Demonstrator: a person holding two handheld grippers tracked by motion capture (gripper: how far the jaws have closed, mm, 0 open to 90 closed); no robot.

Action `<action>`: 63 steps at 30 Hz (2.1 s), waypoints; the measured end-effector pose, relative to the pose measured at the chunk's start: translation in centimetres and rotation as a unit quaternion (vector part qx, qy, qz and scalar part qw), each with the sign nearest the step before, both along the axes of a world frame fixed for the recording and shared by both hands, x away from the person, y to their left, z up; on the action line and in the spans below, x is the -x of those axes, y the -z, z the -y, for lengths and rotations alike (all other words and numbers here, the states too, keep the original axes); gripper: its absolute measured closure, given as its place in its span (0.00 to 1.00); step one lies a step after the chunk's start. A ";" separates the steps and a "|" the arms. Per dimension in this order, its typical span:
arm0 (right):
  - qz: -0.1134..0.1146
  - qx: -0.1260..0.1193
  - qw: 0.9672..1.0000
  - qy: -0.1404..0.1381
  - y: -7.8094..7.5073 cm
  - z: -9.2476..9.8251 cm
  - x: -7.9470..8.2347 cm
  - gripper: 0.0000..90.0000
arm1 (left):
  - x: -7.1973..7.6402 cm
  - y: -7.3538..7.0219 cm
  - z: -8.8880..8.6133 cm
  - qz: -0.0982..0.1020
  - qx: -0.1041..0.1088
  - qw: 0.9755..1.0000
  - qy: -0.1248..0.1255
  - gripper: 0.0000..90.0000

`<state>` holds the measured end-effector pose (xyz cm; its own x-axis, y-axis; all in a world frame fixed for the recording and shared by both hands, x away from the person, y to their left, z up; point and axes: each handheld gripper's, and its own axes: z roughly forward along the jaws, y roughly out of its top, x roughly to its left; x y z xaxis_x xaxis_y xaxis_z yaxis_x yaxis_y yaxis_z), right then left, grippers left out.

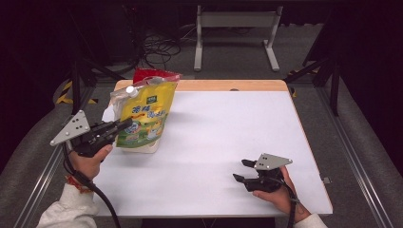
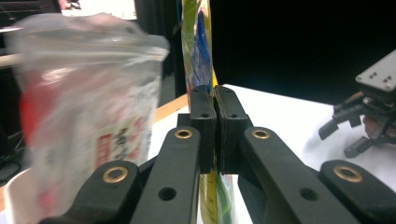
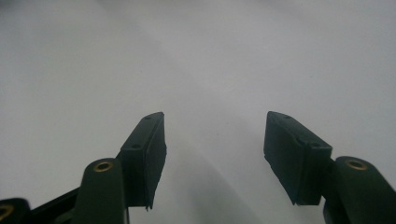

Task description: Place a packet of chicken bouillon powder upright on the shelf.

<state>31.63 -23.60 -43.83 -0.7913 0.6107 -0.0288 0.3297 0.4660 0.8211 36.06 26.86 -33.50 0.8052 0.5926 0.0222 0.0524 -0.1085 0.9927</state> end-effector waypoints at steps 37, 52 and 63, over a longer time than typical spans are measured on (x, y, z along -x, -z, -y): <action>-0.020 0.008 1.000 -0.009 0.9 -0.7 -0.3 0.41 | -3.1 2.5 -3.7 -0.011 0.068 0.997 0.027 0.97; -0.023 0.008 1.000 -0.012 1.0 -0.9 -0.3 0.39 | -5.1 5.3 -1.3 -0.054 -0.034 0.998 -0.018 0.92; -0.025 0.010 1.000 -0.014 0.9 -1.0 -0.2 0.39 | -3.8 5.4 -4.0 -0.047 -0.062 0.993 -0.085 0.80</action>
